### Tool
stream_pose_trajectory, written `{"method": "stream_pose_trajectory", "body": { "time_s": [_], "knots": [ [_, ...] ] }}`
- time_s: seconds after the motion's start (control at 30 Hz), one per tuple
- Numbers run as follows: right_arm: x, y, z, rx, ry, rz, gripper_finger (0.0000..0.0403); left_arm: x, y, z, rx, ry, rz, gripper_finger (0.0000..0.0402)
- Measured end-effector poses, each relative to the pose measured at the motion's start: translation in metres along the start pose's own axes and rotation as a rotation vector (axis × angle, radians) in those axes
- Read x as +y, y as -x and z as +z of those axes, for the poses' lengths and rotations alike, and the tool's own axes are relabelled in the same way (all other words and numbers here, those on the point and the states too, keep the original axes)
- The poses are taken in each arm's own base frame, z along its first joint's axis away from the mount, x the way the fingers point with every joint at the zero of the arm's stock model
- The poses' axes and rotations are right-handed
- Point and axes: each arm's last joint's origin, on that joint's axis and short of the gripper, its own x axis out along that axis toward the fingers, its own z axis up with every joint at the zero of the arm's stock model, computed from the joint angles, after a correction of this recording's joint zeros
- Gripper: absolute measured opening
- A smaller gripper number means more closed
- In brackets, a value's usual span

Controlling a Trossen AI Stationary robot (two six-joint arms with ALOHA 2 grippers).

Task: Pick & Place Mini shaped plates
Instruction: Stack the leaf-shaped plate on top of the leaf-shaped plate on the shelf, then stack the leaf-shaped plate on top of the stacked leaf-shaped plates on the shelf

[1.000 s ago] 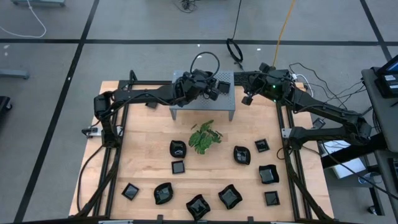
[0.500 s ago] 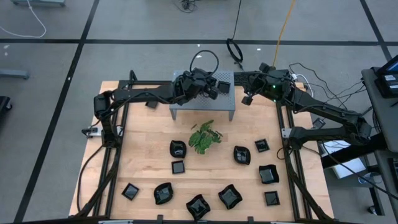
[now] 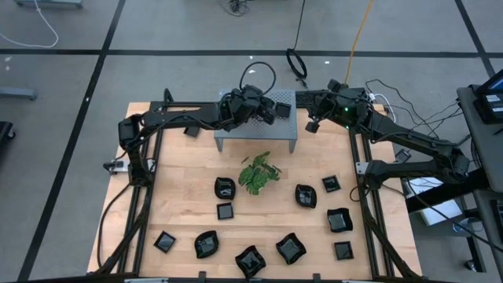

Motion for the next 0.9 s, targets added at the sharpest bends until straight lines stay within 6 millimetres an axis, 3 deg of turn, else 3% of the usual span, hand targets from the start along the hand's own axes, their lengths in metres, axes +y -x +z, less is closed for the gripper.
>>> {"method": "stream_pose_trajectory", "body": {
  "time_s": [0.27,0.53,0.73,0.9],
  "knots": [
    [0.000,0.000,0.000,0.001,0.000,0.000,0.0144,-0.003,0.000,0.009,-0.085,-0.009,-0.036,0.0148],
    [0.002,0.000,-0.003,0.031,0.012,0.017,0.0144,-0.001,0.017,0.030,-0.183,-0.120,-0.051,0.0165],
    [0.001,0.001,-0.003,0.029,0.069,0.015,0.0144,0.012,0.056,0.030,0.022,-0.133,-0.058,0.0166],
    [0.000,0.001,0.000,0.002,0.069,-0.003,0.0144,0.022,0.098,0.021,0.342,-0.084,-0.262,0.0166]
  ]
}}
